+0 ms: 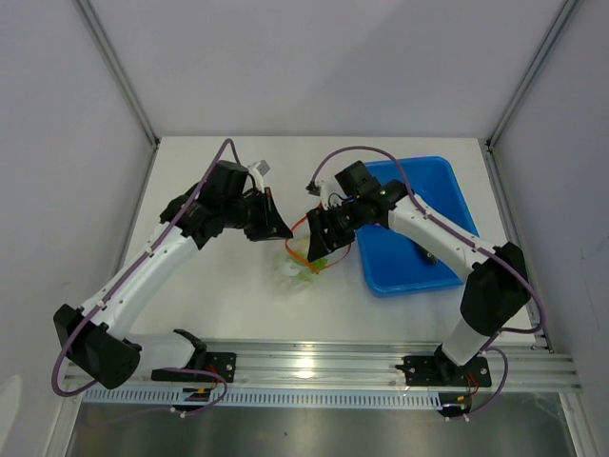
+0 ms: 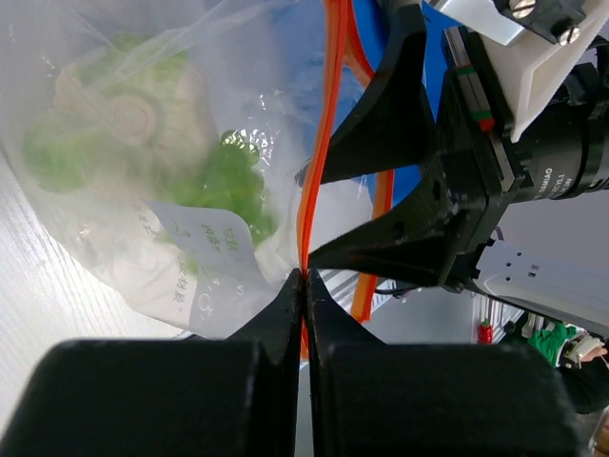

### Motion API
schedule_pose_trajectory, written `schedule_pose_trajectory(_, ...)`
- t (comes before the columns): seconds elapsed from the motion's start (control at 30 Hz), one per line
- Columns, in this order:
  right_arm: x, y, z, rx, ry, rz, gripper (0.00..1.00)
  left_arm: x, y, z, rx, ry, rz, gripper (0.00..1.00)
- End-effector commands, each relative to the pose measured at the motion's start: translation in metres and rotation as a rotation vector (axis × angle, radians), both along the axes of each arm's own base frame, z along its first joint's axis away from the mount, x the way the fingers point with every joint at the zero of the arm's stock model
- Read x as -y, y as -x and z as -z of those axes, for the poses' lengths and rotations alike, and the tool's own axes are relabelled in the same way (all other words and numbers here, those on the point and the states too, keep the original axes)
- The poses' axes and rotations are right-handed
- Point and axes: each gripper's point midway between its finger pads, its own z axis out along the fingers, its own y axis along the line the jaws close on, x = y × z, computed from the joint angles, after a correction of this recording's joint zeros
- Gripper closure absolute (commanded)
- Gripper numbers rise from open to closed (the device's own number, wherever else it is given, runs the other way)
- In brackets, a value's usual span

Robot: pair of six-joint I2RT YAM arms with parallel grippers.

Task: Place the food in the zip-top bag and seal the zipper
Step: Place the fake fruit in the zipper food storage bag.

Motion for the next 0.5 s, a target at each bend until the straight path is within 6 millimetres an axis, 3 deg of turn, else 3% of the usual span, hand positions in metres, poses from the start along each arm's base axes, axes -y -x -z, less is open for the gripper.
schedule_pose_trajectory(0.0,-0.009,-0.009,-0.015,0.066,0.003,-0.001,0.36,0.000,0.003,-0.017,0.035,0.037,-0.003,0.99)
schedule_pose_trajectory(0.23,-0.007,-0.015,-0.027,0.109,0.013,0.021,0.34,-0.002,0.004,-0.016,0.033,0.036,-0.011,0.99)
schedule_pose_trajectory(0.47,0.007,-0.037,-0.063,0.224,-0.003,0.139,0.35,-0.002,0.006,-0.010,0.022,0.033,-0.008,0.99)
